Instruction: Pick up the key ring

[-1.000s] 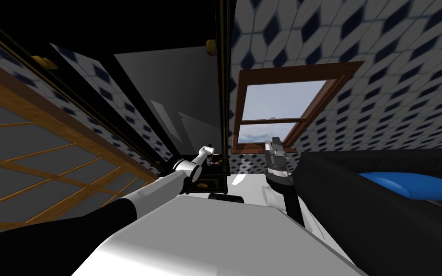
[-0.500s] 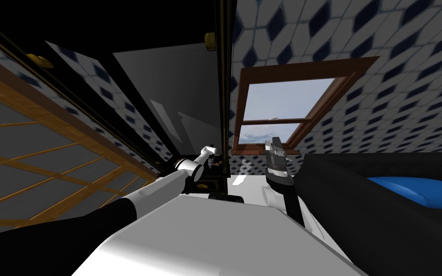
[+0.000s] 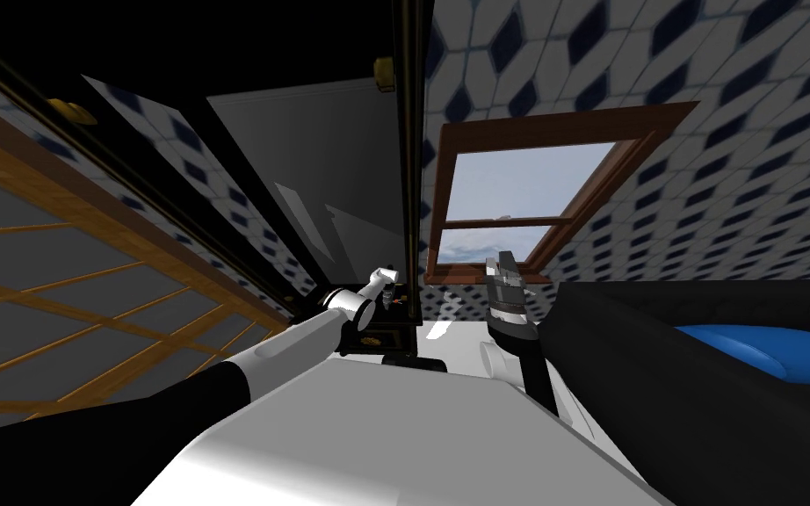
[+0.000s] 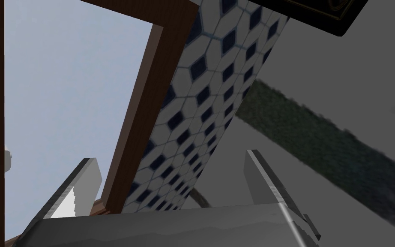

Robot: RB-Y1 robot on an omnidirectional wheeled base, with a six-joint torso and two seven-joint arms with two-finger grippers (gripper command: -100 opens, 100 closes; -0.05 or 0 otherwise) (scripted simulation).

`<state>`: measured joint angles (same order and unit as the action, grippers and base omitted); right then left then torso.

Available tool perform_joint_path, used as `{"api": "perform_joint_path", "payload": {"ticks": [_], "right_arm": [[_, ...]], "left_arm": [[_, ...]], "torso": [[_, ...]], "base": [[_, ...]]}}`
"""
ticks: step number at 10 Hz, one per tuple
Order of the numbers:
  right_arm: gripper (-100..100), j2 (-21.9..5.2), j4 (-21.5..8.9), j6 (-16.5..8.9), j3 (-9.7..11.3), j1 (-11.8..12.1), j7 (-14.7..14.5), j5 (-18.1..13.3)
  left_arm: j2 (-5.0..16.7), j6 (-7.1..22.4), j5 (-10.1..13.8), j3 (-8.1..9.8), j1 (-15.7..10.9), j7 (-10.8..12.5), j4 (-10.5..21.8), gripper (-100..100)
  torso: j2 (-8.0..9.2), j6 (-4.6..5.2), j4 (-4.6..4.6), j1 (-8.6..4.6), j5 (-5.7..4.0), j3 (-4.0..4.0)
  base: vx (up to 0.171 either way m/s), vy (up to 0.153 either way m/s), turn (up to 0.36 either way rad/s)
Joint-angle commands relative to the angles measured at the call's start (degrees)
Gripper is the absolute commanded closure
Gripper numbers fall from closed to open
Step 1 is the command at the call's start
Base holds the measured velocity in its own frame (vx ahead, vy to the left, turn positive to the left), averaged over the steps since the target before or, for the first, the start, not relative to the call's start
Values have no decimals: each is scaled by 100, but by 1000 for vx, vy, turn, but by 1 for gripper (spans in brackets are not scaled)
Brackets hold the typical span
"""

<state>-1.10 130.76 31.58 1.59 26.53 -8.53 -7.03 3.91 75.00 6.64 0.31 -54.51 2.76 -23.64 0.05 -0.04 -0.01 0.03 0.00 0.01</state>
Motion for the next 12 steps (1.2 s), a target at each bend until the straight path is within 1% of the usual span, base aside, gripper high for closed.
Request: {"api": "perform_joint_path", "payload": {"ticks": [1, 2, 4, 6, 7, 8, 12], "right_arm": [[0, 0, 0, 0, 0, 0, 0, 0], [0, 0, 0, 0, 0, 0, 0, 0], [0, 0, 0, 0, 0, 0, 0, 0], [0, 0, 0, 0, 0, 0, 0, 0], [0, 0, 0, 0, 0, 0, 0, 0], [0, 0, 0, 0, 0, 0, 0, 0], [0, 0, 0, 0, 0, 0, 0, 0]], "left_arm": [[-10, -181, -24, -9, 132, -10, 59, -100], [-10, -181, -24, -9, 132, -10, 59, -100], [-20, -361, -48, -17, 263, -20, 118, -100], [-20, -361, -48, -17, 263, -20, 118, -100], [-18, -313, -52, -21, 284, -18, 51, -100], [-17, -325, -52, -21, 281, -18, 61, 100], [-19, -320, -47, -16, 279, -9, 59, 100]], "torso": [[0, 0, 0, 0, 0, 0], [0, -1, -1, 0, 0, 0], [-1, 0, -1, 0, 0, -1], [-1, 0, -2, 0, 1, -1], [-5, 1, -6, 2, 3, -5], [-7, 1, -7, 3, 4, -7], [-14, 3, -11, 9, 5, -13]], "base": [[0, 0, 0], [4, -5, 15], [0, 0, 0], [0, 0, 0], [0, 0, 0], [0, 0, 0], [-2, 0, 5]]}}
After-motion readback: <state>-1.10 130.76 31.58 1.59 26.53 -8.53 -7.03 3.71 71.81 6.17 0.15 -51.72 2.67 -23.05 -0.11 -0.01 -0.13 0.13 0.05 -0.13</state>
